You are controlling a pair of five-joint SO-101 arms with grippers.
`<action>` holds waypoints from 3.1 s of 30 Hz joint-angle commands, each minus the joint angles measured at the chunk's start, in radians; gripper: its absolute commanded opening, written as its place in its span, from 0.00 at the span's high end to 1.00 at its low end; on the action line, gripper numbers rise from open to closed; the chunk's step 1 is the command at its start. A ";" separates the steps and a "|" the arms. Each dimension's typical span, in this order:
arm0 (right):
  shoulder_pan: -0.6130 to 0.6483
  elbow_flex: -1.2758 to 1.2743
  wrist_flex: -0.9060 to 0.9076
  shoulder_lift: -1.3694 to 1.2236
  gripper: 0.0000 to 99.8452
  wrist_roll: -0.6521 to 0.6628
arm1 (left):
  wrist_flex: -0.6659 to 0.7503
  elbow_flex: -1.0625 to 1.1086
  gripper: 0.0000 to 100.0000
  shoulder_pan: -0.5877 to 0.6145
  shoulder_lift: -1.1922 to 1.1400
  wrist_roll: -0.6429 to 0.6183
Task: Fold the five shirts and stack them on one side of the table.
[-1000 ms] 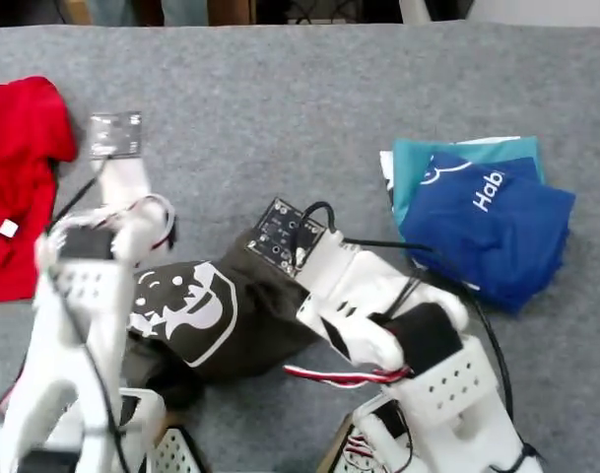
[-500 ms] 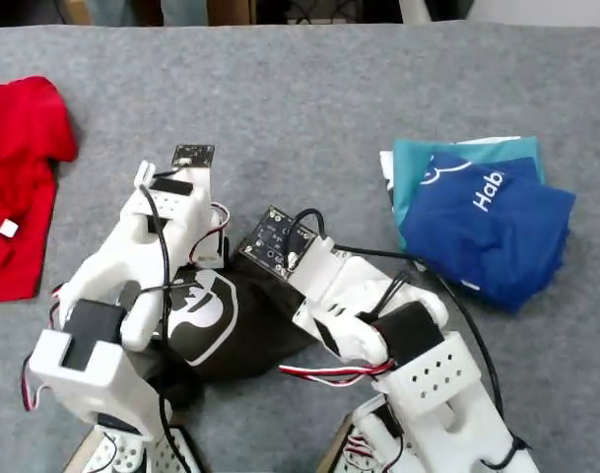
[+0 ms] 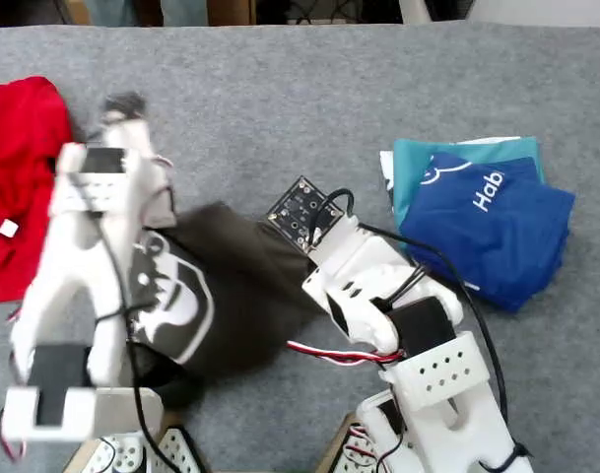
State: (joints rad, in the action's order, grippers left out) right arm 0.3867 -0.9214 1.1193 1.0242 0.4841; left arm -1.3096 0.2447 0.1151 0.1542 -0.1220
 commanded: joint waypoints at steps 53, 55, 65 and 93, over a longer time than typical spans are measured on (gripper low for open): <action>0.433 1.369 0.324 -1.515 0.87 -0.318 | 0.272 0.550 0.97 0.923 0.417 0.362; 0.428 1.434 0.327 -1.566 0.87 -0.318 | 0.272 0.549 0.97 0.924 0.417 0.362; 0.394 1.962 0.437 -1.923 0.87 -0.319 | 0.230 0.553 0.97 0.920 0.417 0.440; 0.287 1.540 0.635 -1.781 0.98 -0.256 | 0.235 0.555 0.97 0.912 0.408 0.445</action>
State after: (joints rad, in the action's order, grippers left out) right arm 0.7027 0.6222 1.7561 -0.8447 0.1895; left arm -1.0764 0.8063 1.0372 0.5439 0.3153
